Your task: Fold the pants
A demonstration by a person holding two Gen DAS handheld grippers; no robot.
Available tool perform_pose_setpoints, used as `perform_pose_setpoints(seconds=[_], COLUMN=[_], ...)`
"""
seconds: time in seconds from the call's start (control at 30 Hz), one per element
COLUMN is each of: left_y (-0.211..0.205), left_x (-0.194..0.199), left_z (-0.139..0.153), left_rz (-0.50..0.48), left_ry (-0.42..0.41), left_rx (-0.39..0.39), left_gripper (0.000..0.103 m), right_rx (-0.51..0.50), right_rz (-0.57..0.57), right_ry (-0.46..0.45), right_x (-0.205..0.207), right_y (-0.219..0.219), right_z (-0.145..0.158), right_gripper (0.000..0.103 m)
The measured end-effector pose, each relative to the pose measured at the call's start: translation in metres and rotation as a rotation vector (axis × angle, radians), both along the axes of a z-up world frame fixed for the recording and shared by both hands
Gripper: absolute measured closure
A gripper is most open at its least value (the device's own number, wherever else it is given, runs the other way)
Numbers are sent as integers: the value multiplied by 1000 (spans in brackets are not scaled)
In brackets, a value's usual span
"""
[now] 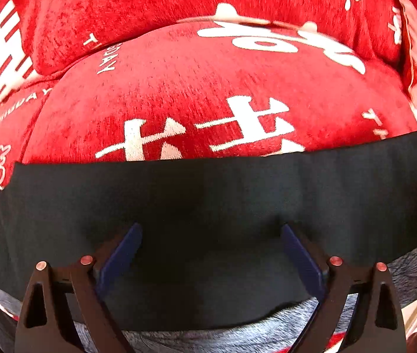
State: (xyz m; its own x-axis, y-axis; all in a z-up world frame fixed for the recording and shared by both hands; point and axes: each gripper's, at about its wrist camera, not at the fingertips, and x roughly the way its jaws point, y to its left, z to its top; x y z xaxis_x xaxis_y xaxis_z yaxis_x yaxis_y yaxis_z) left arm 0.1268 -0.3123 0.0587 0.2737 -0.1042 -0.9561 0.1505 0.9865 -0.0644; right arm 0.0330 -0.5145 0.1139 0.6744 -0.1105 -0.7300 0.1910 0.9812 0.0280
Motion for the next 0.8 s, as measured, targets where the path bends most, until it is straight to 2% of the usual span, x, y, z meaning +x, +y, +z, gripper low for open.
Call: perform_pose_setpoints(seconds=[0.07,0.13,0.23,0.4,0.57,0.8], left_y=[-5,-10,-11,-13,-2,41], left_x=[1,-3,-15,-42,-34,-38], left_z=[-12,-12,-13,-15,-12,2], left_rz=[-6,-20,-26,-86,-94,-103], left_ry=[45,13,34,28,83,57], left_rx=[23,71,57,96,47,-16], left_gripper=[6,2,2,1,1,1], right_rx=[-41,-69,-100,-134,-150,-210], right_rz=[14,25,36,31,33,95], right_ry=[0,5,6,31,41,18], right_x=[0,1,2,6,6,1], right_y=[12,21,33,40,46,77], right_z=[8,12,18,15,17,27], right_gripper=[74,74,75,75,75,75])
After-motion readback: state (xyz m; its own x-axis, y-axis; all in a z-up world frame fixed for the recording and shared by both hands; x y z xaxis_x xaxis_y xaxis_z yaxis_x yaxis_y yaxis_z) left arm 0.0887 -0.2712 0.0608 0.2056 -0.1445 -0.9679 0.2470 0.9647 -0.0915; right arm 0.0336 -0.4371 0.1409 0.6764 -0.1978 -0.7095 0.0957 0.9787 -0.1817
